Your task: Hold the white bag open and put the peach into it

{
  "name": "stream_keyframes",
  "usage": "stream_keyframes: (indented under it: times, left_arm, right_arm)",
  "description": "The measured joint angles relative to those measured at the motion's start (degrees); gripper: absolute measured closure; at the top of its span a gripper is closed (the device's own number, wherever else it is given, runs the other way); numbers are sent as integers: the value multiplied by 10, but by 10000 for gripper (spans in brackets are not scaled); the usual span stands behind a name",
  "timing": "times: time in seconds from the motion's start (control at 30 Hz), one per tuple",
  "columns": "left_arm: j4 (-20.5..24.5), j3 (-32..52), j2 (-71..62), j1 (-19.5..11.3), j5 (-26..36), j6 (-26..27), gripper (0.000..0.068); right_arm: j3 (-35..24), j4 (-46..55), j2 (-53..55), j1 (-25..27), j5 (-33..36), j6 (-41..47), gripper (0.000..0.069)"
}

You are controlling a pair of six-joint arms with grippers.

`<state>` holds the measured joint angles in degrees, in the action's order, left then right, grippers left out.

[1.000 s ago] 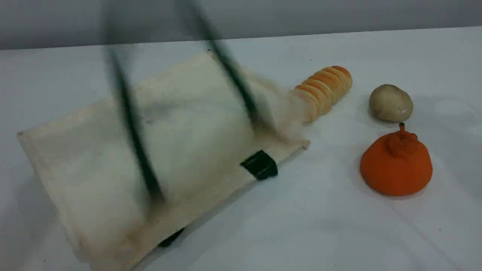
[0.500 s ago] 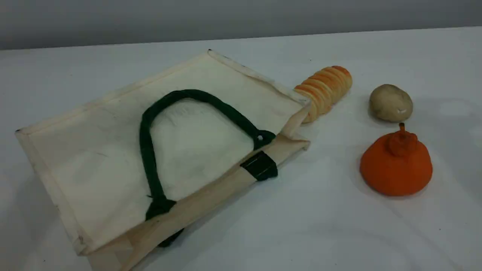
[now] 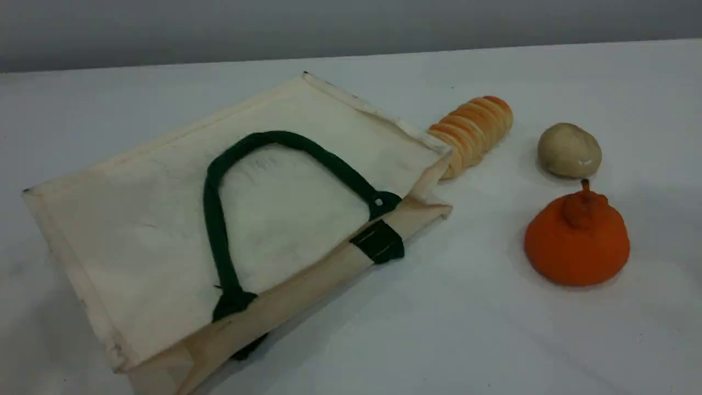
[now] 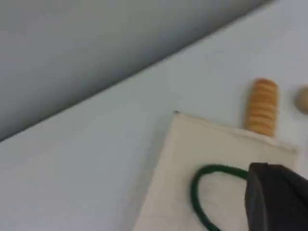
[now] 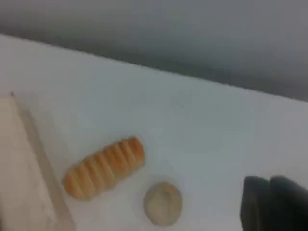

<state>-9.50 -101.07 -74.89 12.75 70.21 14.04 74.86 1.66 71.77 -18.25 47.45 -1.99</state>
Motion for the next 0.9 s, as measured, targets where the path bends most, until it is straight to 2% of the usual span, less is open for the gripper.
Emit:
stream_keyframes:
  times: [0.13, 0.3, 0.47, 0.7, 0.77, 0.9]
  left_arm:
    - [66, 0, 58, 0, 0, -71, 673]
    - [132, 22, 132, 0, -1, -112, 673]
    - [113, 72, 216, 0, -2, -114, 673]
    - [89, 184, 344, 0, -2, -112, 673]
    - [86, 228, 382, 0, -2, -112, 673]
    - [67, 314, 464, 0, -2, -112, 673]
  right_arm:
    - [1, 4, -70, 0, 17, 17, 678]
    - [1, 38, -158, 0, 59, 36, 676]
    - [1, 30, -239, 0, 117, 36, 675]
    - [-1, 24, -355, 0, 206, 35, 675]
    - [-14, 16, -389, 0, 227, 34, 675]
    - [-65, -8, -457, 0, 226, 31, 675]
